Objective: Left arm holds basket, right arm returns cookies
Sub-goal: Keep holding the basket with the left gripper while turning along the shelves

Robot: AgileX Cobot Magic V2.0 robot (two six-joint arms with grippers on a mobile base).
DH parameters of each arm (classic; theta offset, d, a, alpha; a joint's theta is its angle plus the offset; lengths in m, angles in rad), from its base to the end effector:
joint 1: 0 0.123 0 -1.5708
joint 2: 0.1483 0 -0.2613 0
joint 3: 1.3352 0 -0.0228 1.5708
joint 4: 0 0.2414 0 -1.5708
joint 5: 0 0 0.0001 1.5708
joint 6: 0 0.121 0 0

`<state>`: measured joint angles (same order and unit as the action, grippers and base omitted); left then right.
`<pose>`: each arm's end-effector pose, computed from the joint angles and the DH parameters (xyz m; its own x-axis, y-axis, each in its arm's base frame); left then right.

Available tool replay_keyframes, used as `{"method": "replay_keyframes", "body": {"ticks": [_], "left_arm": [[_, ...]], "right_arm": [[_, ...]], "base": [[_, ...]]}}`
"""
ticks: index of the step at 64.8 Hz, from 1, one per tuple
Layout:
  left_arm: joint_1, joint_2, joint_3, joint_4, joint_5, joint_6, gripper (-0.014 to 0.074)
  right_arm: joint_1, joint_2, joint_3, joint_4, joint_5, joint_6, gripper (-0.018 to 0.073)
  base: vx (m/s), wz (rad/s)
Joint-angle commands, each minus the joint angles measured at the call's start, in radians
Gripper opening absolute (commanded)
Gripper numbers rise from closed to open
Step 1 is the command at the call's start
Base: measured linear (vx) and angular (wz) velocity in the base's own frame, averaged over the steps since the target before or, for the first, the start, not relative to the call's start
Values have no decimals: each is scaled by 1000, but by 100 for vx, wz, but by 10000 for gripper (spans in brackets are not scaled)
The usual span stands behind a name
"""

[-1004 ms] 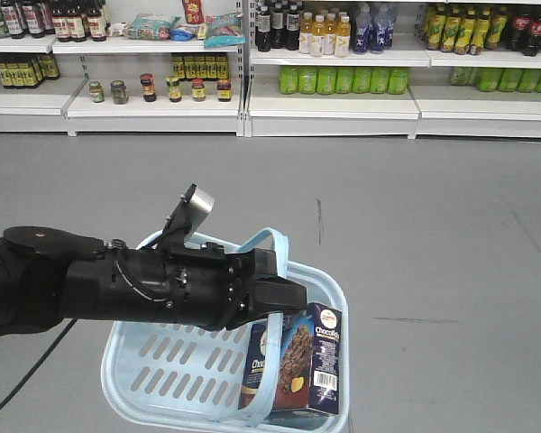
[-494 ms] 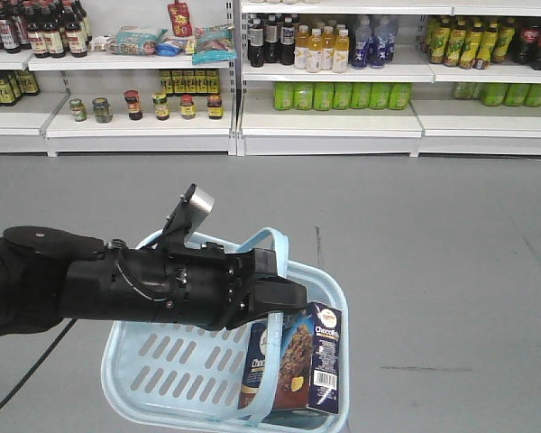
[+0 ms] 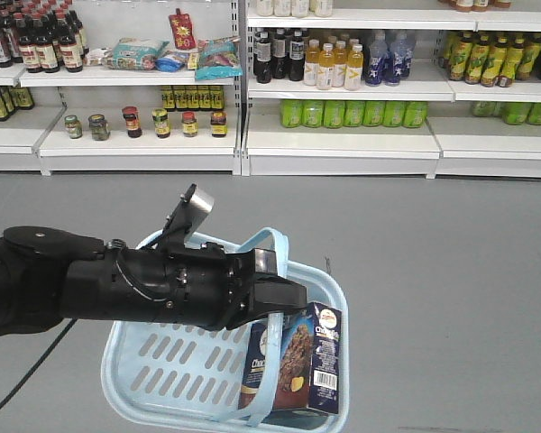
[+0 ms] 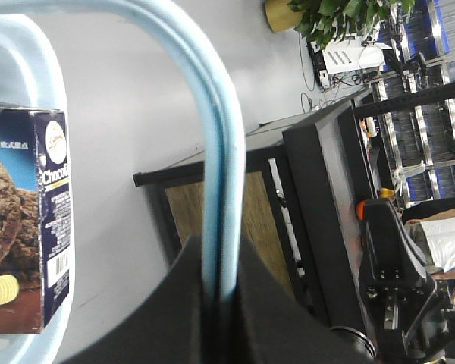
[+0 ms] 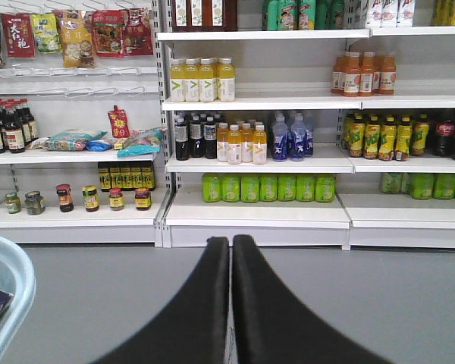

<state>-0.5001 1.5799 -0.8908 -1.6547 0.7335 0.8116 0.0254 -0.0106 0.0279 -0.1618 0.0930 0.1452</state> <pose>0.2515 -0.2295 0.2180 -0.9446 -0.1337 -0.2996 0.2179 0.4271 -0.8776 0.1014 0.0007 0.1958 -0.0216 -0.0165 -0.9996 -0.0108 0.9998 -0.0162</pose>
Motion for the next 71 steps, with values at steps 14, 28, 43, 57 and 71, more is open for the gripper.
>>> {"method": "replay_keyframes", "body": {"ticks": [14,28,43,57,71], "left_arm": [[-7,-51,-31,-61,49,12,-6],[-7,-51,-31,-61,49,12,-6],[-7,-51,-31,-61,49,12,-6],[-7,-51,-31,-61,49,12,-6],[-7,-51,-31,-61,49,12,-6]], "right_arm": [[-3,-12,3,-7,-75,2,-8],[-3,-12,3,-7,-74,2,-8],[-3,-12,3,-7,-74,2,-8],[-3,-12,3,-7,-74,2,-8],[-3,-12,3,-7,-74,2,-8]], "base": [[34,2],[34,-3],[34,-3],[33,-2],[33,1]]}}
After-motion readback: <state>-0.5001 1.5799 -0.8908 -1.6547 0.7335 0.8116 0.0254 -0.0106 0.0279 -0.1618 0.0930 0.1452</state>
